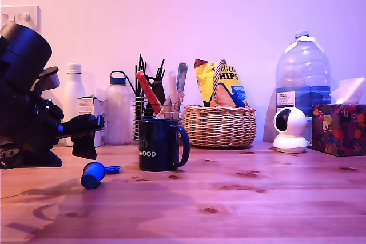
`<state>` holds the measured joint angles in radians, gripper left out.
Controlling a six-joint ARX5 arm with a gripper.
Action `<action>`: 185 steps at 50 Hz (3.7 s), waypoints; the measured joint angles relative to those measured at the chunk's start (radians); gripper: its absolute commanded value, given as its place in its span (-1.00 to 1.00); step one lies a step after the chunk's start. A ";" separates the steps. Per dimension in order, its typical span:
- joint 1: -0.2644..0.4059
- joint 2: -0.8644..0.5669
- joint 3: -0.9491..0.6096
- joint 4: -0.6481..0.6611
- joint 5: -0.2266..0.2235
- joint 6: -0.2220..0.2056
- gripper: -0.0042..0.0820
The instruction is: Pick up the coffee capsules from the table one by one and drop them inside the nearest coffee cup
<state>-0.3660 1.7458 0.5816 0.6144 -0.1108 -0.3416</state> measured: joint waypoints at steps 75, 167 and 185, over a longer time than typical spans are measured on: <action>-0.023 -0.222 -0.093 -0.124 0.000 0.087 -0.96; -0.262 -0.330 -0.198 -0.182 -0.111 -0.046 0.49; -0.254 -0.330 -0.198 -0.149 -0.135 -0.046 0.49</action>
<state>-0.6201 1.4162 0.3832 0.4652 -0.2459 -0.3878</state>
